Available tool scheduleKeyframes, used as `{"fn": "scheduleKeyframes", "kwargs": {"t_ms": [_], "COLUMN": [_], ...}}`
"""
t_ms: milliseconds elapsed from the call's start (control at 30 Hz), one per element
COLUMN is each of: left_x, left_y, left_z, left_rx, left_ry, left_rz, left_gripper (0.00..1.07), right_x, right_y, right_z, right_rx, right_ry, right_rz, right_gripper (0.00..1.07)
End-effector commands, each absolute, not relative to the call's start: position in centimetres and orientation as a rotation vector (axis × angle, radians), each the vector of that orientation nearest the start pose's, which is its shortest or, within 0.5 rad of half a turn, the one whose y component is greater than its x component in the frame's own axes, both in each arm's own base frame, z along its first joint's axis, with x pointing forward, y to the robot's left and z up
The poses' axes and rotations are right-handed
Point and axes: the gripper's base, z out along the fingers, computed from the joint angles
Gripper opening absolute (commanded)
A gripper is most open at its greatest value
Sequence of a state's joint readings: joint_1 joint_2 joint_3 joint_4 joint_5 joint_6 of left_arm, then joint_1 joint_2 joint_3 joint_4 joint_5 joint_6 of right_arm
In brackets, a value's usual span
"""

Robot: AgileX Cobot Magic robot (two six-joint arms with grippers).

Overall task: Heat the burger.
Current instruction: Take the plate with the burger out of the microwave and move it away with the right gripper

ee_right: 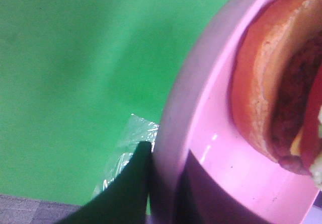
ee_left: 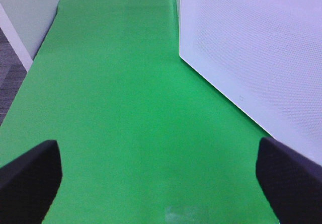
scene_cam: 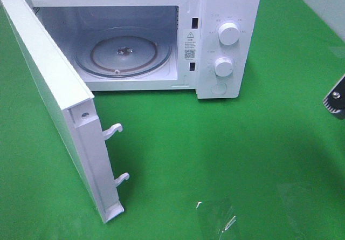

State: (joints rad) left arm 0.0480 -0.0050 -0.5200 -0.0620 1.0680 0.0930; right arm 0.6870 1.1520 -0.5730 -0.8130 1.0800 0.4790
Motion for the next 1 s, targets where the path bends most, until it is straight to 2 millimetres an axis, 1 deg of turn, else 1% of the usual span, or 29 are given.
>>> {"fn": "scheduleKeyframes", "kwargs": {"t_ms": [33,67,167,233,400,433,533,633,667,733,767,800,833,867,967,1000], "left_x": [-1.1,-1.1,-1.1,-1.1,-1.1,-1.1,-1.1,-1.1,-1.1,-1.1,-1.1,-1.1,-1.1,-1.1,-1.1,-1.1], "left_y": [-0.5,-0.5,-0.5,-0.5,-0.5,-0.5,-0.5,-0.5,-0.5,-0.5,-0.5,-0.5,-0.5,-0.5,-0.5,-0.5], "left_z": [28.1,28.1,28.1,28.1,28.1,28.1,28.1,28.1,28.1,28.1,28.1,28.1,28.1,28.1,28.1,28.1], "left_rx": [0.046,0.046,0.046,0.046,0.046,0.046,0.046,0.046,0.046,0.046,0.046,0.046,0.046,0.046,0.046,0.046], "left_ry": [2.014,2.014,2.014,2.014,2.014,2.014,2.014,2.014,2.014,2.014,2.014,2.014,2.014,2.014,2.014,2.014], "left_rz": [0.020,0.020,0.020,0.020,0.020,0.020,0.020,0.020,0.020,0.020,0.020,0.020,0.020,0.020,0.020,0.020], "left_gripper": [0.98,0.98,0.98,0.98,0.98,0.98,0.98,0.98,0.98,0.98,0.98,0.98,0.98,0.98,0.98,0.98], "right_x": [17.0,17.5,17.7,18.2,18.8,19.3,19.5,20.3,20.3,20.9,20.9,21.2,21.2,21.5,21.7,21.9], "right_y": [5.8,6.2,6.4,7.0,7.2,6.9,6.7,6.0,6.0,5.3,5.3,4.9,4.9,4.7,4.4,4.1], "right_z": [23.1,22.2,21.9,20.7,19.7,19.2,18.9,17.9,17.9,16.9,16.9,16.4,16.4,15.8,15.3,14.7], "right_rx": [-0.762,-0.725,-0.707,-0.685,-0.670,-0.637,-0.626,-0.601,-0.601,-0.566,-0.566,-0.535,-0.535,-0.513,-0.487,-0.468], "right_ry": [2.460,2.485,2.494,2.522,2.544,2.572,2.586,2.627,2.627,2.670,2.670,2.696,2.696,2.719,2.739,2.759], "right_rz": [-0.881,-0.888,-0.888,-0.873,-0.862,-0.858,-0.861,-0.863,-0.863,-0.869,-0.869,-0.872,-0.872,-0.866,-0.860,-0.856], "right_gripper": [0.00,0.00,0.00,0.00,0.00,0.00,0.00,0.00,0.00,0.00,0.00,0.00,0.00,0.00,0.00,0.00]}}
